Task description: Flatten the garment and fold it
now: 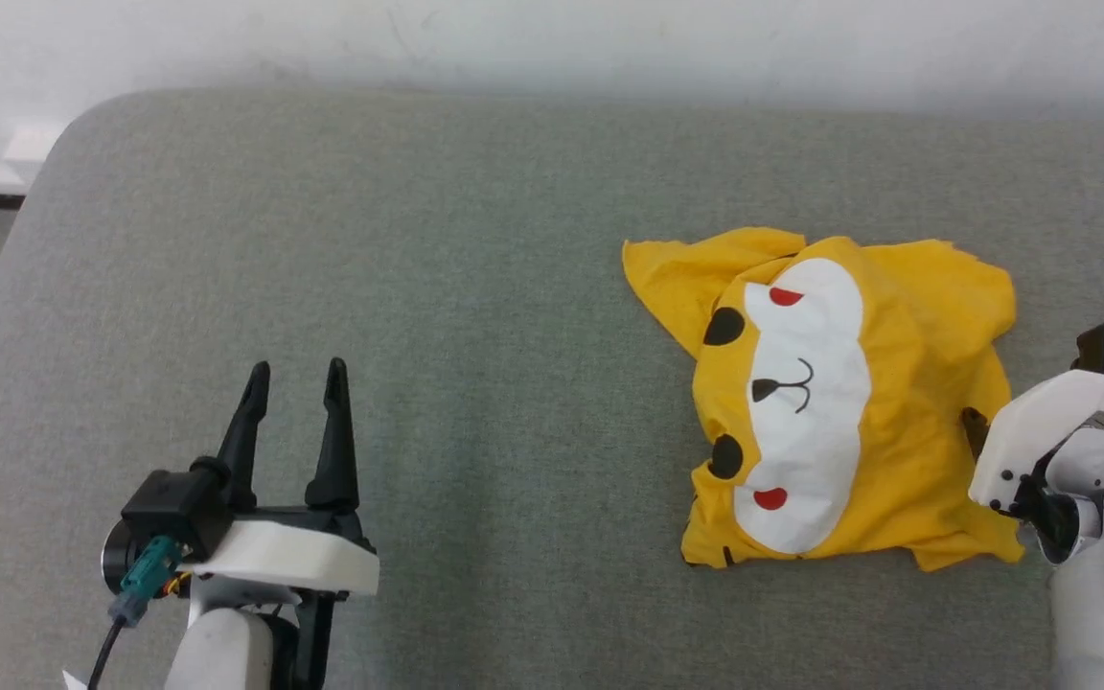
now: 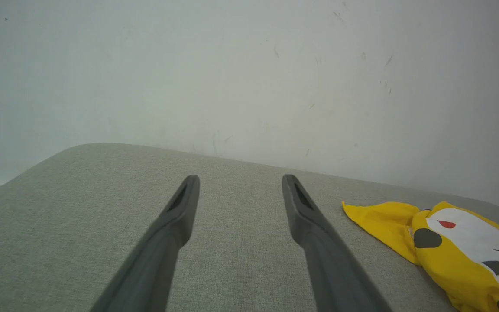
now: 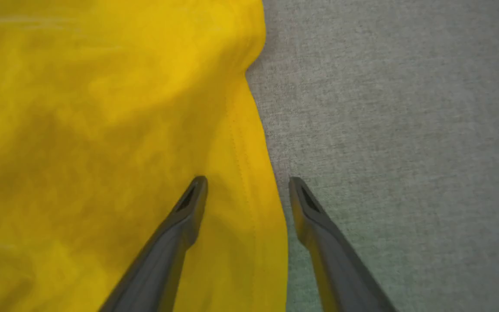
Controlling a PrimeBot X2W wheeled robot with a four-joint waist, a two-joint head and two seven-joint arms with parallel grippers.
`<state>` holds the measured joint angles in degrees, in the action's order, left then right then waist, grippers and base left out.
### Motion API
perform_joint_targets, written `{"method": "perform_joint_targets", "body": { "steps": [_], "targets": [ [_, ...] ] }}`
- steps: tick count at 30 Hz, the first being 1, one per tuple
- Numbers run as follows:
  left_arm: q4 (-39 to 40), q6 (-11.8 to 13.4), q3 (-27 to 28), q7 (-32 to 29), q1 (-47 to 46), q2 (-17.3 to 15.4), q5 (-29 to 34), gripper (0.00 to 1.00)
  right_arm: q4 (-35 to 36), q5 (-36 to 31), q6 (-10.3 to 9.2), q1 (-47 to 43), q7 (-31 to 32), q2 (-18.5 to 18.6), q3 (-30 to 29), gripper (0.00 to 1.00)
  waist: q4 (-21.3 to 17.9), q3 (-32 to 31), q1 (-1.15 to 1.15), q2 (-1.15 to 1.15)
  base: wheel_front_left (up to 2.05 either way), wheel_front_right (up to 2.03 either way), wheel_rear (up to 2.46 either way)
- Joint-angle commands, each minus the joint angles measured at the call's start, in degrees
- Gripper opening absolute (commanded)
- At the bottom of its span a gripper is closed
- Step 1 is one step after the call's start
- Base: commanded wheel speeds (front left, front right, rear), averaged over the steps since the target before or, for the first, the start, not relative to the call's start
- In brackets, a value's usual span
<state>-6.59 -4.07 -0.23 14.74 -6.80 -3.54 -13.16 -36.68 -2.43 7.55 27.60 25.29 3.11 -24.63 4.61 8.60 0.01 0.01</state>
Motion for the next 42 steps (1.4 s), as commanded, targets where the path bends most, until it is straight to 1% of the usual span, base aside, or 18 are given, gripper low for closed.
{"method": "perform_joint_targets", "body": {
  "steps": [1,6,7,8,9,10,14,18,20,23,27,30,32,35,38,40,41,42],
  "targets": [
    [-0.25,-0.54,0.12,0.26,-0.74,0.28,0.36,1.00,-0.63,-0.48,-0.06,0.78,0.47,0.07,-0.41,1.00,1.57,1.55,-0.01,-0.01,0.00,0.00,0.00],
    [-1.13,-1.24,0.16,0.26,-1.24,0.54,0.67,1.00,-4.47,-2.13,-0.06,1.82,6.96,0.03,-2.94,1.00,2.30,1.83,-0.01,-0.01,0.00,0.00,0.00],
    [-1.20,-1.30,0.21,0.26,-1.18,0.57,0.71,1.00,-4.98,-2.19,-0.06,1.72,8.37,0.00,-3.48,0.74,2.32,1.68,-0.01,-0.01,0.00,0.00,0.00],
    [-1.29,-1.34,0.25,0.26,-1.09,0.59,0.75,1.00,-5.31,-1.99,-0.06,1.62,9.55,-0.03,-3.89,0.34,2.31,1.46,-0.01,-0.01,0.00,0.00,0.00],
    [-1.41,-1.36,0.28,0.26,-0.96,0.60,0.80,1.00,-5.41,-1.48,-0.06,1.54,10.29,-0.07,-3.97,0.12,2.29,1.15,-0.01,-0.01,0.00,0.00,0.00],
    [-1.58,-1.38,0.30,0.26,-0.78,0.62,0.85,1.00,-4.99,-0.65,-0.06,1.48,10.03,-0.11,-3.87,0.00,2.25,0.75,-0.01,-0.01,0.00,0.00,0.00],
    [-2.13,-1.39,0.15,0.26,-0.03,0.64,0.68,1.00,-1.04,5.07,-0.06,1.25,3.90,-0.20,-3.11,0.00,1.83,-1.13,-0.01,-0.01,0.00,0.00,0.00],
    [-2.84,-1.59,0.20,0.26,0.72,0.65,0.63,1.00,4.67,13.27,-0.06,-0.12,-1.04,-0.22,3.66,0.00,1.24,-3.35,-0.01,-0.01,0.00,0.00,0.00],
    [-3.02,-1.69,0.13,0.26,1.01,0.65,0.61,1.00,10.34,16.94,-0.06,-1.65,-2.99,-0.22,8.20,0.00,1.05,-4.33,-0.01,-0.01,0.00,0.00,0.00],
    [-3.14,-1.85,0.05,0.26,1.48,0.66,0.65,1.00,21.32,21.87,-0.06,-5.43,-3.74,-0.22,16.40,0.00,0.87,-5.54,-0.01,-0.01,0.00,0.00,0.00],
    [-3.10,-1.96,0.09,0.26,1.71,0.66,0.62,1.00,35.55,24.51,-0.06,-12.19,-0.92,-0.23,28.93,0.00,0.80,-6.14,-0.01,-0.01,0.00,0.00,0.00],
    [-3.10,-2.00,0.05,0.26,1.69,0.66,0.53,1.00,41.33,24.50,-0.06,-17.09,2.66,-0.23,38.12,0.00,0.92,-6.25,-0.01,-0.01,0.00,0.00,0.00],
    [-3.14,-2.01,-0.02,0.26,1.70,0.66,0.45,1.00,42.46,24.14,-0.06,-20.10,5.43,-0.23,43.73,0.00,1.09,-6.28,-0.01,-0.01,0.00,0.00,0.00],
    [-3.11,-1.98,-0.18,0.26,1.74,0.66,0.32,1.00,41.19,23.81,-0.06,-23.93,8.82,-0.23,50.35,0.00,1.41,-6.19,-0.01,-0.01,0.00,0.00,0.00],
    [-3.21,-2.00,-0.37,0.26,1.62,0.66,0.27,1.00,37.94,23.72,-0.06,-26.89,10.83,-0.23,54.11,0.00,1.76,-5.88,-0.01,-0.01,0.00,0.00,0.00],
    [-3.25,-2.01,-0.53,0.26,1.50,0.66,0.20,1.00,35.87,24.05,-0.06,-28.20,11.02,-0.23,54.99,0.00,1.91,-5.64,-0.01,-0.01,0.00,0.00,0.00],
    [-3.31,-2.02,-0.66,0.26,1.48,0.66,0.13,1.00,35.17,24.07,-0.06,-28.51,10.72,-0.23,55.12,0.02,1.95,-5.51,-0.01,-0.01,0.00,0.00,0.00],
    [-3.40,-2.04,-0.81,0.26,1.48,0.66,0.09,1.00,34.83,23.95,-0.06,-28.60,9.96,-0.23,55.12,0.45,1.94,-5.40,-0.01,-0.01,0.00,0.00,0.00]
  ]
}}
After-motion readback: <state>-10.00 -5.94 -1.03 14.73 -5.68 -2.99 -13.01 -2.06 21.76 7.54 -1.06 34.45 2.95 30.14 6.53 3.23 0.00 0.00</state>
